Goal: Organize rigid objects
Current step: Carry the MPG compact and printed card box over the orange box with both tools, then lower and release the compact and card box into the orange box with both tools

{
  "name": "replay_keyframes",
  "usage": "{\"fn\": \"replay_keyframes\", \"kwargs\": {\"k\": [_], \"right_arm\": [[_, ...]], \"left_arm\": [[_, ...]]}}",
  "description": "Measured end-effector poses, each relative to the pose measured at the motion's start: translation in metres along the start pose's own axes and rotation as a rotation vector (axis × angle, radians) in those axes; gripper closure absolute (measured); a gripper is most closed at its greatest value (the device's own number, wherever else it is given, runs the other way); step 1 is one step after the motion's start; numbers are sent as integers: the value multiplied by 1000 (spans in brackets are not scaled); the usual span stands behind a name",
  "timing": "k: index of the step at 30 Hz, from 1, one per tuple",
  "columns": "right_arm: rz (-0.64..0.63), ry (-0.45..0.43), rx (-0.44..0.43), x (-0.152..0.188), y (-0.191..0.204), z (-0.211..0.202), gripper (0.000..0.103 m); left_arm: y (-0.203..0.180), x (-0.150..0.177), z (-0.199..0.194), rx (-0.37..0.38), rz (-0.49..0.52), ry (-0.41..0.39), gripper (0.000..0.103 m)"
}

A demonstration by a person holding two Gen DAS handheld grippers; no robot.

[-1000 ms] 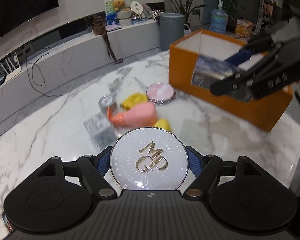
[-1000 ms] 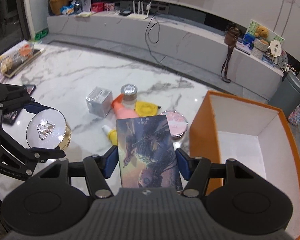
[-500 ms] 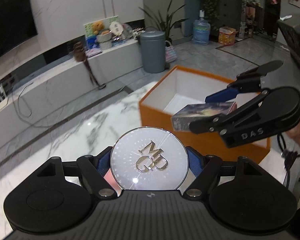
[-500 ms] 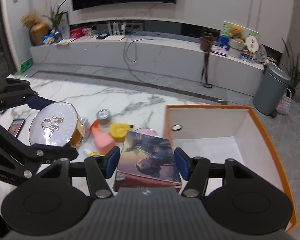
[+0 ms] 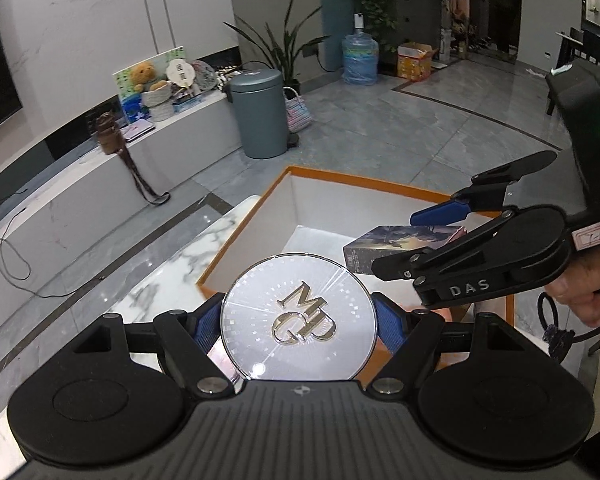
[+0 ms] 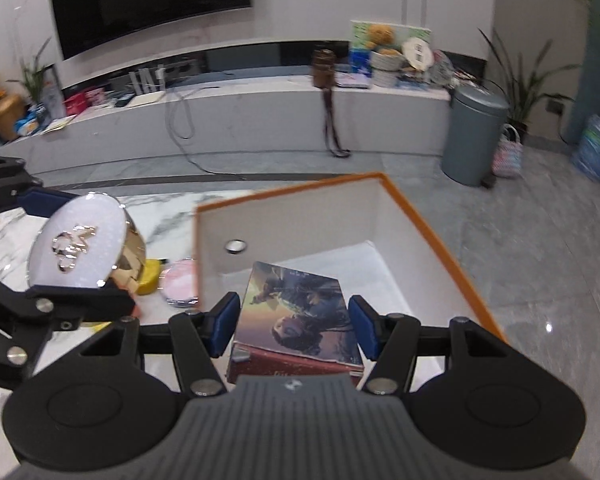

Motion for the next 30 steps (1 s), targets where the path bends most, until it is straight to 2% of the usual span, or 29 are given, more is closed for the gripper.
{"fn": "replay_keyframes", "kwargs": {"k": [9,14,21,30], "right_arm": [[36,31,63,2,-25,18,44],[66,38,126,2,-37,28,44],[142,86,217,2,-56,51,44],[272,161,240,11,-80,71,44]], "left_arm": [[-5,-19,24,33,32,23,15],[-8,-25,50,54,47,89,15],[-4,-28,84,31,46,145,15],[-6,-17,125,26,42,231,15]]}}
Point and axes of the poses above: each gripper's, at about its wrist camera, not at the fingertips, and z roughly the way its jaws point, y to its left, x to its underside, the point moved 6 cm from there along z, roughly the way its jaws point, and after that the axes turned 7 degrees about z, right-handed, at the moved point
